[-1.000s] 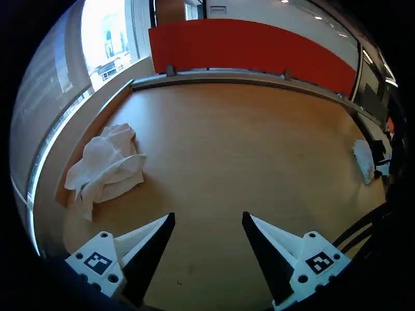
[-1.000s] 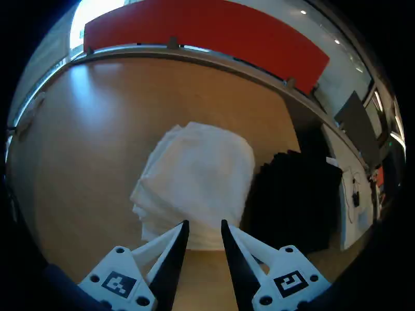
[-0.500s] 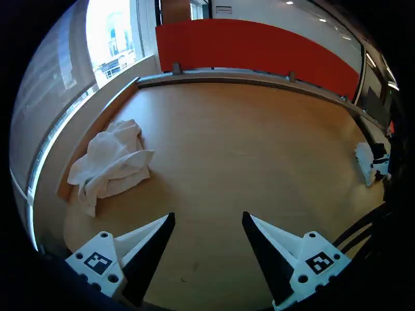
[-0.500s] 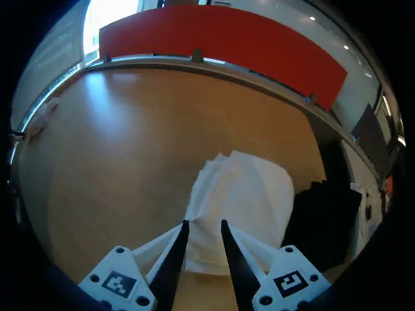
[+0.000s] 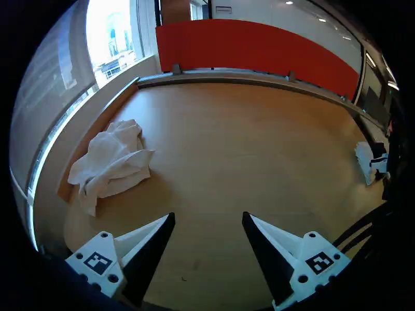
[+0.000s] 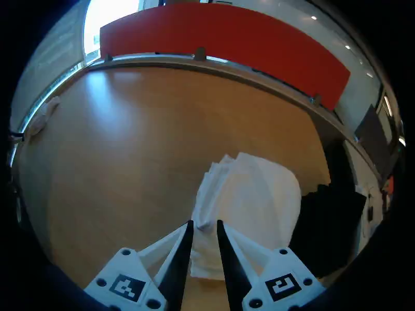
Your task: Fold towel
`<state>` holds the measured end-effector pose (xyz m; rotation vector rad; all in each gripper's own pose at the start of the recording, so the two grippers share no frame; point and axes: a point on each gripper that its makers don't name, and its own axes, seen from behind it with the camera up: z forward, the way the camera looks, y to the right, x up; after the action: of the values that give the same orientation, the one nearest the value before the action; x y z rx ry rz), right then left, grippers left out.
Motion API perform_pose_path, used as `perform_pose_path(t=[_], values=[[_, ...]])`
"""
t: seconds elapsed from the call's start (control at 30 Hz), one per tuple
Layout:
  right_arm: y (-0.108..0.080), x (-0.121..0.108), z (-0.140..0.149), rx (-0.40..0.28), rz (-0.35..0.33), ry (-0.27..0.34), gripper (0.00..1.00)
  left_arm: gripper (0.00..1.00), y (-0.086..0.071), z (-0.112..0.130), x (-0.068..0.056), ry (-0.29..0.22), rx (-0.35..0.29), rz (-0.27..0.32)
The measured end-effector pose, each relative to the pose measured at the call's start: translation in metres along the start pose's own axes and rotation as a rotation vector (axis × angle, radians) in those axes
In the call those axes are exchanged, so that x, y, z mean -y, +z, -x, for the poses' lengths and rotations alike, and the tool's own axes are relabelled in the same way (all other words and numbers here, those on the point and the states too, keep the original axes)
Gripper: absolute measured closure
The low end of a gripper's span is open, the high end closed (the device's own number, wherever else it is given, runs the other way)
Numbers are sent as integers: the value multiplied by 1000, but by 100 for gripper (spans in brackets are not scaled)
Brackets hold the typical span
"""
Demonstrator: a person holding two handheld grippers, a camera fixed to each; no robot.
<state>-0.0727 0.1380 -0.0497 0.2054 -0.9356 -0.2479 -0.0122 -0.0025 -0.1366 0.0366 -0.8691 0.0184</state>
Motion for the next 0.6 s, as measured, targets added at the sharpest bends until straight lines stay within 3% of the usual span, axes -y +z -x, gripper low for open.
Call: perform_pose_path(t=[0.1, 0.33, 0.6], values=[[1, 0, 1, 3, 0, -3, 71, 4, 0, 0, 1, -2, 0, -1], [1, 0, -1, 3, 2, -16, 93, 4, -1, 1, 1, -4, -1, -1], [-3, 3, 0, -2, -11, -28, 95, 4, -1, 2, 2, -6, -2, -3]])
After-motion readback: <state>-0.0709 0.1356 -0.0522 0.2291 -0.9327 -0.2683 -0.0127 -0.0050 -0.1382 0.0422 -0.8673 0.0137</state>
